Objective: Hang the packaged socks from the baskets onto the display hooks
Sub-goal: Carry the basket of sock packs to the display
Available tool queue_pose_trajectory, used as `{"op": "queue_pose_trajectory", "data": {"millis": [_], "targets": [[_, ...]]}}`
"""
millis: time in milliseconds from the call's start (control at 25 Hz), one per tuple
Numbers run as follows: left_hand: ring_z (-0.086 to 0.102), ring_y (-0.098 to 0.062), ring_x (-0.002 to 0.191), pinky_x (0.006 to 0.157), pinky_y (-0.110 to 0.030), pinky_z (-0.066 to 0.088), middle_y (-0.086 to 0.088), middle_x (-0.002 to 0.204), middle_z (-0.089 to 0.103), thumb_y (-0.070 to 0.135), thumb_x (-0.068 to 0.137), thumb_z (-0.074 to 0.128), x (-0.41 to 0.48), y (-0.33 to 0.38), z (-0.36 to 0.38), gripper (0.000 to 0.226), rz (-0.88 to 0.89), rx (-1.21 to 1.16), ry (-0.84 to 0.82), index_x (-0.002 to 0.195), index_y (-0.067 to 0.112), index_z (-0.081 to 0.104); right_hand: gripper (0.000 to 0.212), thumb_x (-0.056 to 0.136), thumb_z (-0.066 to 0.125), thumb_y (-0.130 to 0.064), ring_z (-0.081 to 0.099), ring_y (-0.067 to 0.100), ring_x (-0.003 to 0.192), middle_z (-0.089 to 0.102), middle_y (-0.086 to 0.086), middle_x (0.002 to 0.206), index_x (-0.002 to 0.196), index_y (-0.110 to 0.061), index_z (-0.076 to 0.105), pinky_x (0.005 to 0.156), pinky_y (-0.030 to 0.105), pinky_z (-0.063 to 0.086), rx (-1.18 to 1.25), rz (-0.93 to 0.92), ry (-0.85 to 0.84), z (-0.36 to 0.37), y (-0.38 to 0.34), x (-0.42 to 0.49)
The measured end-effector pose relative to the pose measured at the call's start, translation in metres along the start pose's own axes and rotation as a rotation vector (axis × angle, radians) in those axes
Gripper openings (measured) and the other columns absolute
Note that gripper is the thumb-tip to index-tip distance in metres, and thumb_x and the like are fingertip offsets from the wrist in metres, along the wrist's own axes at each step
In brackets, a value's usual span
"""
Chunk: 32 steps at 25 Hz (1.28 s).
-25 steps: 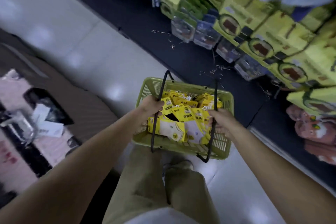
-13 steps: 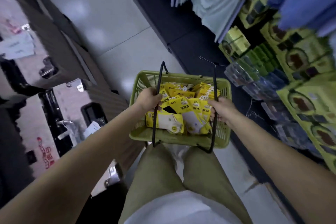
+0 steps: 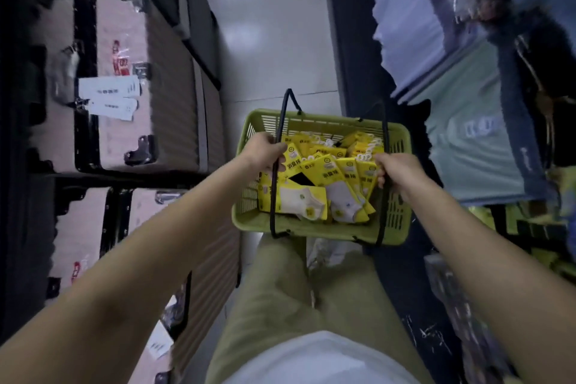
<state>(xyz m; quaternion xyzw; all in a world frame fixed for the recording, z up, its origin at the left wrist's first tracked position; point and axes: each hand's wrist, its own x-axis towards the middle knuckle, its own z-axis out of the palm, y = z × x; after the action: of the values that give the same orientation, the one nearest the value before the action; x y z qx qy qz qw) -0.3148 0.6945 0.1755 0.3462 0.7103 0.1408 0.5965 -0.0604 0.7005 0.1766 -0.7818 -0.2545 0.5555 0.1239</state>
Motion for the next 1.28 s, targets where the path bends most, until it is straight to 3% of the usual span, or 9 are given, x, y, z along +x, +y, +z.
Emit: {"op": "queue_pose_trajectory", "data": {"millis": [280,480,640,800,1080,1280], "targets": [[0.061,-0.021,0.066,0.071,-0.043,0.055,-0.010,0.082,0.059,0.014,0.095,0.048,0.121,0.099,-0.105,0.009,-0.004,0.021,0.002,0.098,0.005,0.048,0.026,0.091,0.057,-0.024,0.044,0.014,0.049,0.048,0.001,0.063,0.068,-0.019,0.045,0.043,0.021,0.040,-0.049,-0.057,-0.010,0.054,-0.166,0.107],[0.060,-0.019,0.064,0.079,-0.045,0.054,-0.009,0.081,0.057,0.012,0.094,0.048,0.206,0.189,-0.191,0.005,0.021,0.026,0.058,0.094,0.006,0.048,0.019,0.090,0.056,-0.025,0.044,0.015,0.052,0.049,0.002,0.064,0.074,-0.017,0.051,0.054,0.029,0.041,-0.047,-0.097,-0.029,0.088,-0.300,0.156],[0.060,-0.020,0.065,0.072,-0.043,0.053,-0.011,0.085,0.057,0.012,0.095,0.048,0.278,0.261,-0.250,0.007,0.058,0.011,0.112,0.098,0.006,0.049,0.016,0.090,0.056,-0.024,0.046,0.015,0.055,0.050,0.002,0.065,0.076,-0.016,0.053,0.062,0.034,0.042,-0.057,-0.162,-0.054,0.112,-0.410,0.202],[0.059,-0.019,0.061,0.061,-0.033,0.049,-0.013,0.085,0.057,0.011,0.093,0.049,0.363,0.330,-0.304,0.005,0.083,0.041,0.182,0.095,0.006,0.050,0.016,0.090,0.057,-0.020,0.045,0.014,0.051,0.049,0.002,0.063,0.075,-0.014,0.054,0.054,0.029,0.041,-0.043,-0.184,-0.075,0.137,-0.523,0.260],[0.064,-0.022,0.067,0.076,-0.048,0.056,-0.011,0.087,0.060,0.013,0.091,0.051,0.492,0.459,-0.390,0.013,0.048,0.016,0.227,0.102,0.006,0.053,0.018,0.092,0.053,-0.025,0.051,0.014,0.056,0.054,0.002,0.067,0.097,-0.008,0.060,0.060,0.030,0.045,-0.156,-0.193,-0.111,0.167,-0.721,0.337],[0.064,-0.020,0.062,0.073,-0.045,0.056,-0.011,0.086,0.062,0.012,0.093,0.049,0.589,0.533,-0.468,0.016,-0.007,0.003,0.216,0.103,0.001,0.053,0.014,0.094,0.053,-0.022,0.049,0.014,0.055,0.051,0.003,0.068,0.091,-0.009,0.057,0.054,0.026,0.042,-0.170,-0.193,-0.139,0.202,-0.857,0.397]]}}
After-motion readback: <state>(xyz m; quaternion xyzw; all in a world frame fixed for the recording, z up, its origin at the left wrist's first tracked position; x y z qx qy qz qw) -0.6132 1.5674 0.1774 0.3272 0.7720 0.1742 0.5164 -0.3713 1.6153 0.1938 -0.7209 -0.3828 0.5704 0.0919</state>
